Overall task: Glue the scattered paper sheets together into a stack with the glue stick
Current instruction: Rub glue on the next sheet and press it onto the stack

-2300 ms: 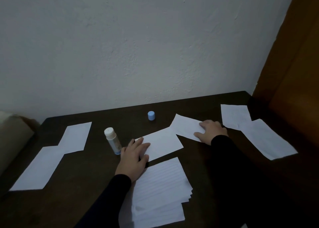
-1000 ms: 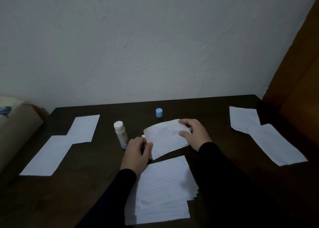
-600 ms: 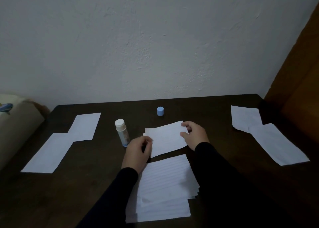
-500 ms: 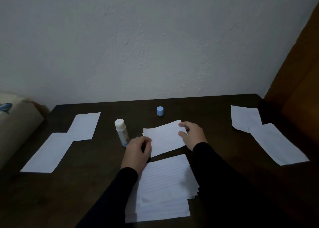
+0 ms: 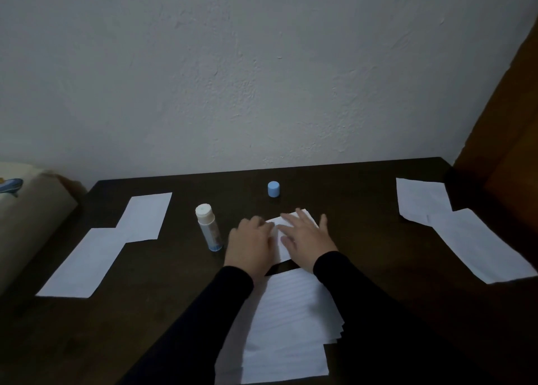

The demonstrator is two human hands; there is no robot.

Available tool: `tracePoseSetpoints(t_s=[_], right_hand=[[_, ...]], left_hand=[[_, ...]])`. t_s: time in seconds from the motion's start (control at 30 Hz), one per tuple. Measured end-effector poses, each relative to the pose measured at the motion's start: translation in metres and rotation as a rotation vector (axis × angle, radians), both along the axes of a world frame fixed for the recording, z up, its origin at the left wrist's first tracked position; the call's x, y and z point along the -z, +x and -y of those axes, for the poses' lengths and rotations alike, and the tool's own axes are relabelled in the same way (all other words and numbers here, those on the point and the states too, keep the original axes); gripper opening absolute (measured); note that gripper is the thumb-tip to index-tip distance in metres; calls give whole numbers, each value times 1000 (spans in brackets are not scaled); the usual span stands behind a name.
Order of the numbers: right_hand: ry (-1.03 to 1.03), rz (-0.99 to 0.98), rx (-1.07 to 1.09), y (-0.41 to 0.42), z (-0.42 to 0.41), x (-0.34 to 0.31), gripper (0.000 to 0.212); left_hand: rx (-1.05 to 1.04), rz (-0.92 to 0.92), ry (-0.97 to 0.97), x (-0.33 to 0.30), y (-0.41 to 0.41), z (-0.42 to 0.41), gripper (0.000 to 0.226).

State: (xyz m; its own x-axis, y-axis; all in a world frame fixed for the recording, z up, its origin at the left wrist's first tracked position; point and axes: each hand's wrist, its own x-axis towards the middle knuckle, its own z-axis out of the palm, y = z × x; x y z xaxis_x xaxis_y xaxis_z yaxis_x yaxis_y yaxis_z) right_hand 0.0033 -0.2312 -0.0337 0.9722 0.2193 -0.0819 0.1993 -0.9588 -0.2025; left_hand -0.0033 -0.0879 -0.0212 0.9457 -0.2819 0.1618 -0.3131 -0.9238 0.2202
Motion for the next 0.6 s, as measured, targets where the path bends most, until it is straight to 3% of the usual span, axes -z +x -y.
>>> tracePoseSetpoints(t_s=[0.13,0.37,0.6], right_hand=[[-58,-120,-57,4,-2,13,50],[-45,-165,46,9,3,11,51],[-59,-222,162,2,2,10,55]], left_hand=[[22,-291,172,18,3,14,55],[-111,-380,99,22,1,12,58],[-217,-386,171,21,-16,10,60]])
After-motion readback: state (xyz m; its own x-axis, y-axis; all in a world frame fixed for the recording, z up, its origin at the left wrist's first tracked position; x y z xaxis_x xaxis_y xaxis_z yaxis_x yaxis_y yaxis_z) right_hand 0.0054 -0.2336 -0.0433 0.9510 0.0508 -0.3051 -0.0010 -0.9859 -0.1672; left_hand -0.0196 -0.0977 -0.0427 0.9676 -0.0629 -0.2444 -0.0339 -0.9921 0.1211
